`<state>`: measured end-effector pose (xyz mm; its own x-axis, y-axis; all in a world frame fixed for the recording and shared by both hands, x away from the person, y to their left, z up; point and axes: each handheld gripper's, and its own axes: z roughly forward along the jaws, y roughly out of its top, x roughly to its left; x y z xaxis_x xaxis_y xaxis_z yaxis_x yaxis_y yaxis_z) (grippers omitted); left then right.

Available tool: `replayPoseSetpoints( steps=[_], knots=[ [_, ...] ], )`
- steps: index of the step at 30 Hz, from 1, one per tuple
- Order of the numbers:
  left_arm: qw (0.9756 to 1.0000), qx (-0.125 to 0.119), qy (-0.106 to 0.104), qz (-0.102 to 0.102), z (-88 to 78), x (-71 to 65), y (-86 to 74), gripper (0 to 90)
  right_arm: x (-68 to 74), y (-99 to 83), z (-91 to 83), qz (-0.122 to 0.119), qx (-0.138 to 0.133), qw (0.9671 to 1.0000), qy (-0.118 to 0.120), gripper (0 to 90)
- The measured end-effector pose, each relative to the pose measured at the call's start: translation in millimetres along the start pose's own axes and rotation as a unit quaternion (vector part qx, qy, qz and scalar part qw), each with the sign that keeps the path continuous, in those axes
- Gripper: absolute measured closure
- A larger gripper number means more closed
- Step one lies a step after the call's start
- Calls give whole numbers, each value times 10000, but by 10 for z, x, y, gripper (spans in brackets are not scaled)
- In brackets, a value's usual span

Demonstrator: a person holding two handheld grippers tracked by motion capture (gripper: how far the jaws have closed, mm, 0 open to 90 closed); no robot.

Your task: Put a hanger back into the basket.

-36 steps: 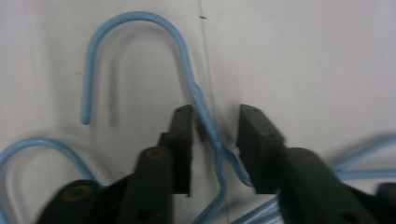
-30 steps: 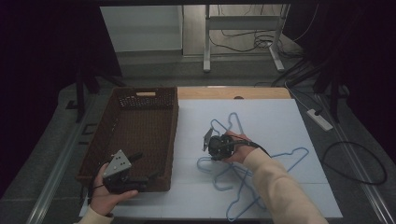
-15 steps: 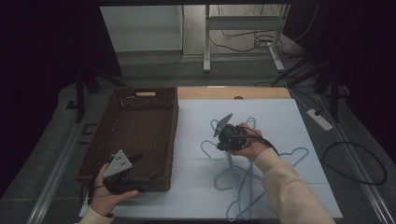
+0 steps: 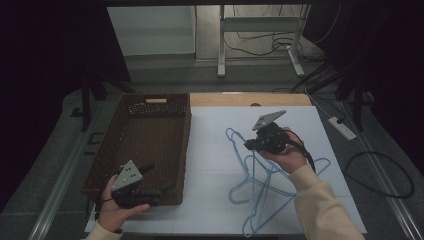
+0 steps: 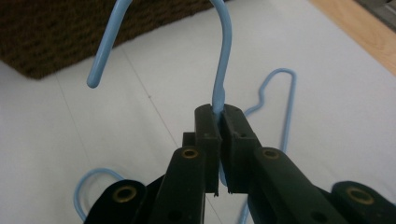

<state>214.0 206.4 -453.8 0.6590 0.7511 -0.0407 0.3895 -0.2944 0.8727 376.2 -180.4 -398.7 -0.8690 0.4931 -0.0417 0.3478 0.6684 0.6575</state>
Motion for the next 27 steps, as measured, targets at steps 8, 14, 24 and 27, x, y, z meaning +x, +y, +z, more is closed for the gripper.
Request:
replayPoseSetpoints(
  steps=[8,14,24,27],
  knots=[
    [9999,-24,-110,-90,6,-56,90,184,-13,-64,-131,497,-314,9973,-429,864],
    [9996,29,-256,-116,62,-138,189,189,-17,-23,-139,720,-510,9945,-560,864],
    [9987,95,-478,-131,182,-294,348,204,41,24,-126,762,-647,9929,-643,864],
    [9985,105,-530,-120,216,-333,385,208,55,31,-128,749,-655,9928,-663,864]
  ],
)
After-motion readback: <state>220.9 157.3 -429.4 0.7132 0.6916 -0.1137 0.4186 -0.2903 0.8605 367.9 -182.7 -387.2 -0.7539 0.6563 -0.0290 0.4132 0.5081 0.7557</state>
